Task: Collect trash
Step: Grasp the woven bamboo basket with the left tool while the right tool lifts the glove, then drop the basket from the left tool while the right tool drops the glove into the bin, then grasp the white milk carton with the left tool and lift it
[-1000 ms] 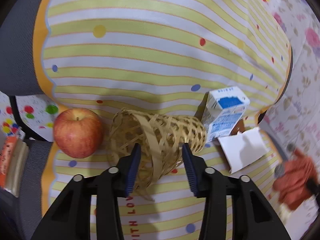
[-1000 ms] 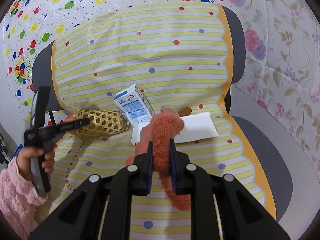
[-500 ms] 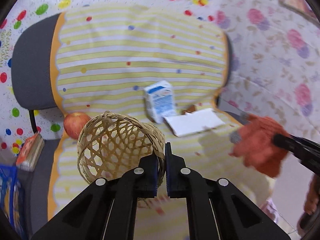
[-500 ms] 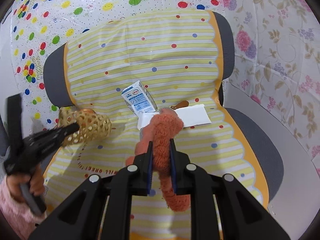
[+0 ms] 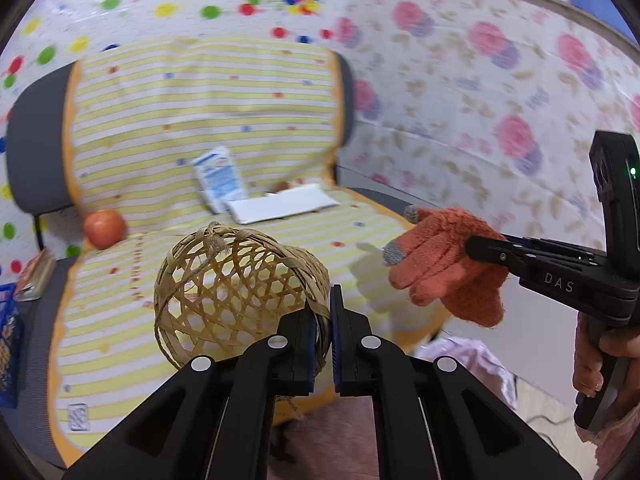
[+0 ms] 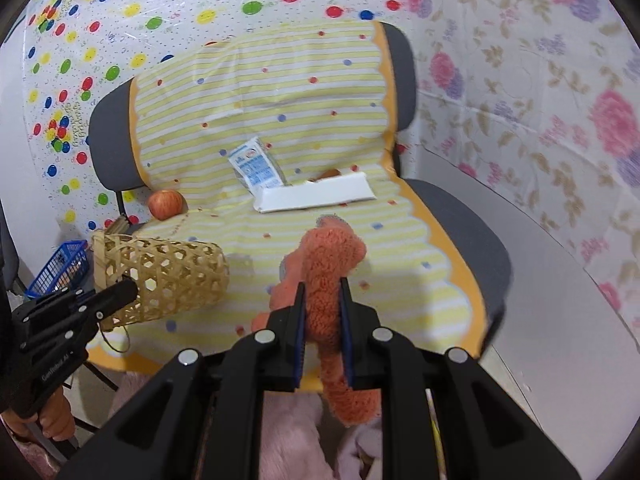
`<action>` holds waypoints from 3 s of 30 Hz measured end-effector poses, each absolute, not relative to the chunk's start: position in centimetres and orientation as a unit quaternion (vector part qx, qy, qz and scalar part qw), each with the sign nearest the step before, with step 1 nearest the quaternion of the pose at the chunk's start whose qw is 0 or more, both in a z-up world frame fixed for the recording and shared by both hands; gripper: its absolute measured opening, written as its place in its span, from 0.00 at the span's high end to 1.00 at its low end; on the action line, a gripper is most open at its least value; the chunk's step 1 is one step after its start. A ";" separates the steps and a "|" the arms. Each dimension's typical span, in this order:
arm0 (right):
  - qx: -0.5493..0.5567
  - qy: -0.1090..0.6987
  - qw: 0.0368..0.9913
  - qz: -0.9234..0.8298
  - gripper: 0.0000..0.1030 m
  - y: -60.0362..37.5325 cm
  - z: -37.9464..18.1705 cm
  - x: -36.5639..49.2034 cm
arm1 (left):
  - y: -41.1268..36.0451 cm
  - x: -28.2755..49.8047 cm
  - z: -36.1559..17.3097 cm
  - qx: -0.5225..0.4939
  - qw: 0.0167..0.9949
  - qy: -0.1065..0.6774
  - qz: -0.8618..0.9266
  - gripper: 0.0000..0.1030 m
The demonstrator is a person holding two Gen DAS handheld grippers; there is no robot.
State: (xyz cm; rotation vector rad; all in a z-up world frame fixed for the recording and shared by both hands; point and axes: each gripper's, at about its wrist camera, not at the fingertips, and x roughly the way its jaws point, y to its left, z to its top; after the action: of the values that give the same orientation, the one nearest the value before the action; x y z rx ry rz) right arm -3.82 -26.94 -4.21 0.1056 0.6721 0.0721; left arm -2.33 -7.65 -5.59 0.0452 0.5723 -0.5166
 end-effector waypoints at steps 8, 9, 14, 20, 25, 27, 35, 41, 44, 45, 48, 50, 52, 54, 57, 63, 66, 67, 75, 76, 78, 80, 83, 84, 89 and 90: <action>0.054 0.320 0.945 -0.032 0.86 -30.2 -3.6 -10.3 | -13.5 -6.1 -5.6 0.048 0.901 0.269 -0.337 0.94; 0.056 0.321 0.945 -0.042 0.86 -30.6 -3.6 -11.2 | -14.1 -6.6 -5.7 0.051 0.897 0.268 -0.347 0.94; 0.070 0.328 0.939 -0.082 0.86 -32.8 -4.3 -14.4 | -17.5 -8.3 -6.2 0.068 0.875 0.274 -0.393 0.93; 0.107 0.351 0.923 -0.111 0.85 -35.4 -6.6 -16.0 | -21.4 -8.2 -8.2 0.088 0.849 0.310 -0.419 0.93; 0.122 0.359 0.918 -0.116 0.83 -37.2 -8.2 -15.5 | -23.2 -7.3 -9.3 0.105 0.841 0.326 -0.419 0.87; 0.127 0.366 0.914 -0.117 0.83 -37.7 -9.0 -15.0 | -24.0 -6.5 -10.1 0.110 0.837 0.340 -0.415 0.79; 0.135 0.366 0.913 -0.120 0.63 -38.5 -9.3 -14.5 | -22.8 -5.1 -9.9 0.094 0.845 0.348 -0.395 0.48; 0.129 0.337 0.925 -0.119 0.63 -38.6 -7.0 -15.2 | -20.7 -4.8 -8.0 0.072 0.869 0.324 -0.368 0.46; 0.130 0.329 0.928 -0.112 0.63 -38.3 -6.2 -15.3 | -19.6 -4.7 -7.5 0.062 0.874 0.322 -0.358 0.46; 0.129 0.328 0.929 -0.111 0.63 -38.2 -6.1 -15.3 | -19.3 -4.6 -7.3 0.059 0.876 0.321 -0.355 0.46; 0.128 0.319 0.933 -0.104 0.63 -37.6 -5.4 -15.3 | -18.2 -4.5 -7.0 0.050 0.881 0.319 -0.344 0.46; 0.125 0.315 0.935 -0.099 0.63 -37.2 -5.1 -15.1 | -17.6 -4.6 -6.9 0.048 0.886 0.315 -0.337 0.46; 0.124 0.313 0.937 -0.093 0.63 -36.8 -4.8 -14.7 | -17.0 -4.7 -6.8 0.050 0.892 0.309 -0.327 0.46; 0.122 0.313 0.938 -0.084 0.63 -36.3 -4.7 -14.2 | -16.3 -4.7 -6.8 0.049 0.897 0.306 -0.316 0.46; 0.115 0.313 0.941 -0.066 0.60 -35.2 -4.6 -13.2 | -15.1 -4.3 -6.9 0.044 0.903 0.306 -0.299 0.46; 0.099 0.318 0.943 -0.022 0.55 -32.7 -4.5 -9.4 | -11.6 -2.6 -7.0 0.031 0.919 0.309 -0.244 0.44; 0.087 0.321 0.943 -0.007 0.49 -31.5 -4.5 -7.3 | -9.6 -1.4 -6.8 0.022 0.927 0.308 -0.210 0.40; 0.082 0.324 0.942 -0.001 0.47 -31.0 -4.6 -6.4 | -8.8 -0.9 -6.7 0.018 0.930 0.308 -0.198 0.39; 0.047 0.342 0.938 0.024 0.41 -28.2 -5.1 0.4 | -3.9 3.1 -6.1 0.003 0.944 0.307 -0.125 0.30; 0.043 0.344 0.938 0.028 0.41 -27.8 -5.2 1.3 | -3.3 3.7 -6.0 0.001 0.945 0.306 -0.117 0.30; 0.037 0.347 0.936 0.033 0.40 -27.1 -5.4 3.1 | -2.1 5.5 -5.9 -0.003 0.946 0.309 -0.098 0.29; 0.033 0.348 0.936 0.041 0.38 -26.4 -5.5 4.8 | -1.0 7.1 -6.0 -0.005 0.947 0.311 -0.083 0.25; 0.022 0.352 0.935 0.046 0.37 -25.1 -5.8 7.6 | 0.3 9.7 -6.2 -0.002 0.949 0.309 -0.065 0.19; 0.019 0.356 0.933 0.047 0.37 -24.7 -6.1 8.7 | 0.6 10.5 -6.3 -0.001 0.949 0.309 -0.064 0.19; 0.022 0.361 0.931 0.049 0.37 -23.8 -6.7 12.1 | 2.5 16.5 -7.3 -0.001 0.946 0.319 -0.057 0.19; 0.021 0.362 0.931 0.049 0.37 -23.6 -6.9 12.7 | 2.7 17.3 -7.4 -0.001 0.946 0.319 -0.055 0.19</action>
State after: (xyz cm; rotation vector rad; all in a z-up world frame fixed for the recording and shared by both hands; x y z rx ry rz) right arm 12.75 -23.61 -6.86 0.0431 0.7408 0.1007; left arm 17.33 2.67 -7.44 -0.0029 0.6498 -0.1130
